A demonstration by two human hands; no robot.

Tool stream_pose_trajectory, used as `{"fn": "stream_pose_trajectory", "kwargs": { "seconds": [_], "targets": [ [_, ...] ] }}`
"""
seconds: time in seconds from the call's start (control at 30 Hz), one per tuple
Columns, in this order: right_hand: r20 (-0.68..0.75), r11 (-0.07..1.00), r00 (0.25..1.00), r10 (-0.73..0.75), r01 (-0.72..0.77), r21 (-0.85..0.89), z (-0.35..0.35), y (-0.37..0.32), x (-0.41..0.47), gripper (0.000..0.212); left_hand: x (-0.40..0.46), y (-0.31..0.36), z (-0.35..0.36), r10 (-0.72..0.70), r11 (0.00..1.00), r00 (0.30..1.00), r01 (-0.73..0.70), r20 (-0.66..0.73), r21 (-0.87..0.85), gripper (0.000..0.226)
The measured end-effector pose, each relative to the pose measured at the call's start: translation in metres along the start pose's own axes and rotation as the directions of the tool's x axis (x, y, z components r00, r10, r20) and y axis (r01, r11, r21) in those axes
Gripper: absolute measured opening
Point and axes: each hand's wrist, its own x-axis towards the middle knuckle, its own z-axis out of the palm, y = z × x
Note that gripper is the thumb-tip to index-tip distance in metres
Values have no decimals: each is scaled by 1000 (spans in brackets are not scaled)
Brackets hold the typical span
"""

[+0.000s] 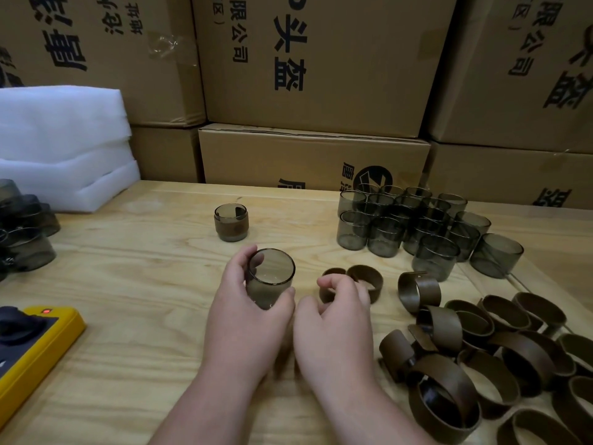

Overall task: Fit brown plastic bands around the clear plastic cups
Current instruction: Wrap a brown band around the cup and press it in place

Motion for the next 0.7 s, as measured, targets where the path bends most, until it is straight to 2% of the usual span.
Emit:
{"fn": "stream_pose_trajectory", "kwargs": {
  "seconds": [0.13,0.23,0.4,0.57,0.7],
  "targets": [
    [25,989,998,-64,66,-133,2,2,-1,23,1,-5,0,-41,995,998,37,40,88,72],
    [-2,983,997,-80,78,-168,4,4,0,31,1,-8,0,-61,992,996,54,58,111,70],
    [-34,988,994,-107,102,-119,5,7,1,32,1,-7,-1,-88,990,991,76,97,118,66],
    [-103,981,976,-194,189,-52,4,6,-1,22,-1,-6,-1,-76,989,988,57,137,136,70],
    [-146,968,958,-246,250,6,4,3,-3,30,-3,-1,-2,-49,970,977,-3,208,244,62]
  ]
}}
